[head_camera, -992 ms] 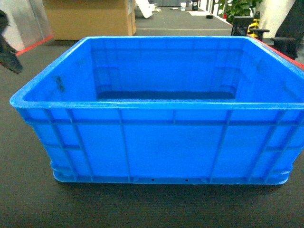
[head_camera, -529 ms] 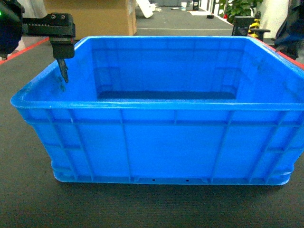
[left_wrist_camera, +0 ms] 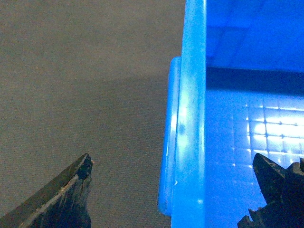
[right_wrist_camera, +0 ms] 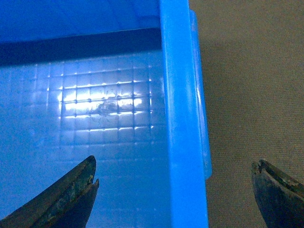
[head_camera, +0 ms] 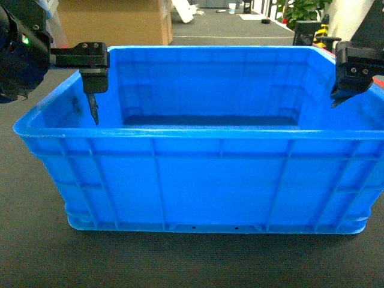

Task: Place box next to blue box on left shelf

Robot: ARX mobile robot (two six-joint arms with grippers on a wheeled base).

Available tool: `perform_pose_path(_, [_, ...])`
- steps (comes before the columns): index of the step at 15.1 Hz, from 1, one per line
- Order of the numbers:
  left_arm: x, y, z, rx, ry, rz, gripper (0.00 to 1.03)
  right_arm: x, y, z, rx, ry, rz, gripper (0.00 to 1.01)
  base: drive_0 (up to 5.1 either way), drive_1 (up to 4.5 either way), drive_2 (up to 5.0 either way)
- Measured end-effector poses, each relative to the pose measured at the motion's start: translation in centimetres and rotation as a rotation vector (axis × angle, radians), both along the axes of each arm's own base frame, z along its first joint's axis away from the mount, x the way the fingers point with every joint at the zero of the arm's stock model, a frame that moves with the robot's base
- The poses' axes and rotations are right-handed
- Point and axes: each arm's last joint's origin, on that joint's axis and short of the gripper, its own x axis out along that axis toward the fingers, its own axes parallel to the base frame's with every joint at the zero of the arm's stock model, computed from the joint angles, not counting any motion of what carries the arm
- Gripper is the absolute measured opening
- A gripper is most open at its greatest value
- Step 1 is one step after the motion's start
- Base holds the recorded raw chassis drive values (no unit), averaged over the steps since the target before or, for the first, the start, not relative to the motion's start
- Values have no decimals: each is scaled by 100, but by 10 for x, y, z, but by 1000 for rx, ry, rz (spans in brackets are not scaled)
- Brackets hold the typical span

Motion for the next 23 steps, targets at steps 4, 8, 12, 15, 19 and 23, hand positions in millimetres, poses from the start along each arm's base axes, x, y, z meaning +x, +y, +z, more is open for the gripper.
perform_pose_path(4, [6, -6, -11, -6, 49, -28, 98, 3, -2, -10, 12, 19, 4, 89, 0, 0, 0])
perform_pose_path(8, [7, -8, -12, -3, 62, -35, 85, 3, -2, -12, 8, 24, 8, 50, 0, 0, 0])
perform_pose_path(12, [7, -7, -11, 2, 74, -37, 47, 3, -4, -13, -4, 19, -5, 20, 0, 0, 0])
perform_pose_path(15, [7, -5, -11, 1, 77, -33, 21, 3, -2, -14, -13, 10, -3, 18, 0, 0, 0])
perform_pose_path(19, [-10, -2, -6, 35, -88, -37, 20, -15, 8, -10, 12, -89, -3, 18, 0, 0, 0])
perform_pose_path(23, [-47, 3, 26, 38, -346, -32, 20, -52, 12, 25, 20, -282, -11, 18, 0, 0, 0])
